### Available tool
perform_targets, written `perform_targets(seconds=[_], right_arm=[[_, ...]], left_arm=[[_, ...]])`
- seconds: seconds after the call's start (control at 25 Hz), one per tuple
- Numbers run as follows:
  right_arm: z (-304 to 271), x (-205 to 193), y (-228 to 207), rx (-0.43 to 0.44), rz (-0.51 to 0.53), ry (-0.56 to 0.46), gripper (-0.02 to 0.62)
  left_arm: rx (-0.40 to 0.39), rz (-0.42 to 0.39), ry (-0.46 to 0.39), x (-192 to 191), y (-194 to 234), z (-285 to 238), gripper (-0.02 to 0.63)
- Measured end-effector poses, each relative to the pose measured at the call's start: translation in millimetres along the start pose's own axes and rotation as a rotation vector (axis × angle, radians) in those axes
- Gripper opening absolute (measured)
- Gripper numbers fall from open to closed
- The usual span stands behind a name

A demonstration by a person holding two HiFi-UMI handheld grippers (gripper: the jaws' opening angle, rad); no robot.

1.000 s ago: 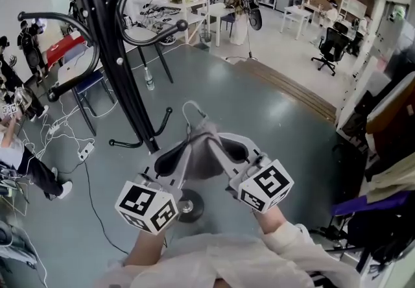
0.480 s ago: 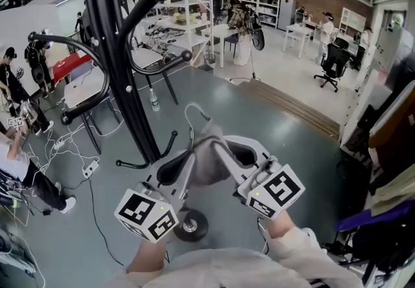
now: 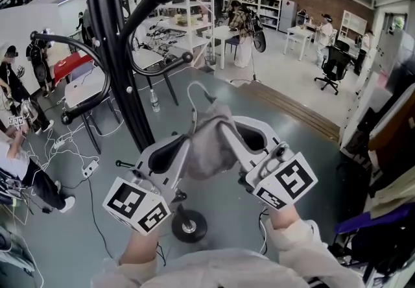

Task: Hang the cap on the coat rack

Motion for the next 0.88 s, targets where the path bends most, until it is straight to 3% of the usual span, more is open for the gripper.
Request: perform_targets(seconds=[0.24,0.52,0.88], right_arm=[[-5,21,-18,-0.035,0.049,-0.050,0.011],[-14,37,-33,-0.084,0.081,-0.098,0.011],[-18,44,-42,-0.101,0.091,-0.161,0.011]], left_arm=[[-0.008,-0.033,-0.074,30,4,-1,0.018],[-0.028,-0.089,-0.093,47,7,-7,0.018],[-0.028,-0.078,-0.112,48,17,-10,0.018]])
Point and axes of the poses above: the fingertips, and each gripper's own axes: z backward along the fingers, y to its left, x out of its top, the point moved 5 cm from there along z, backward along the fingers, and after that the axes turned 11 degrees about z, right-handed, at the moved point
